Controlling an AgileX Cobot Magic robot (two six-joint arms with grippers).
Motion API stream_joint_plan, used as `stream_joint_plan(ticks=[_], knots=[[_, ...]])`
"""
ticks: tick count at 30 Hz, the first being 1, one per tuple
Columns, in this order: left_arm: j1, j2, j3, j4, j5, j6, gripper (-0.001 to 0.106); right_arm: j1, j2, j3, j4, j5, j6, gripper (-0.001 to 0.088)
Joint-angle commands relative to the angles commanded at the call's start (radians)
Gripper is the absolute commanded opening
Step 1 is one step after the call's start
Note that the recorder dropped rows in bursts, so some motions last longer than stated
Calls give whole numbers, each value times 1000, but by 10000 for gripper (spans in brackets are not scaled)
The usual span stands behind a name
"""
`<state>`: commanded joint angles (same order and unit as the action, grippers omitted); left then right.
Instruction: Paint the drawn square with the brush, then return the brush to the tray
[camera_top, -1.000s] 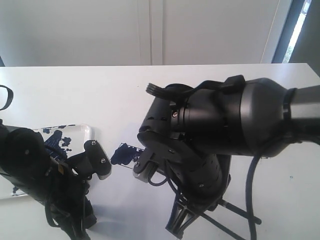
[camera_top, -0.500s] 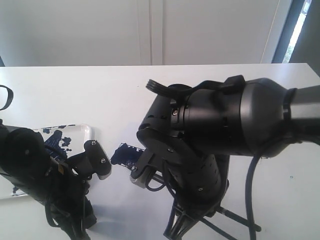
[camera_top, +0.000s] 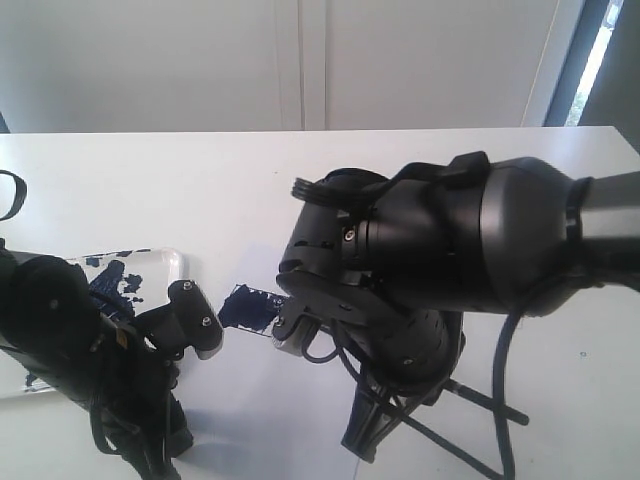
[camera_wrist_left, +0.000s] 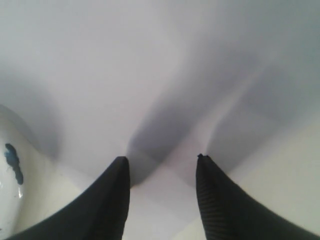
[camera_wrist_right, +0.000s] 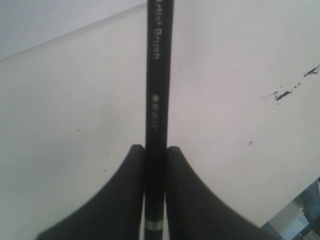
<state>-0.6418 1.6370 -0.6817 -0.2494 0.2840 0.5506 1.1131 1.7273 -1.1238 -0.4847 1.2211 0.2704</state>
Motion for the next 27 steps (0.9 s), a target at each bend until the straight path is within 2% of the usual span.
stream_joint_plan(ticks=[7, 27], knots=[[0, 0, 0, 0, 2, 0, 478, -29, 9, 0, 4, 0, 0, 0], [0, 0, 0, 0, 0, 0, 478, -29, 9, 9, 68, 0, -61, 0]])
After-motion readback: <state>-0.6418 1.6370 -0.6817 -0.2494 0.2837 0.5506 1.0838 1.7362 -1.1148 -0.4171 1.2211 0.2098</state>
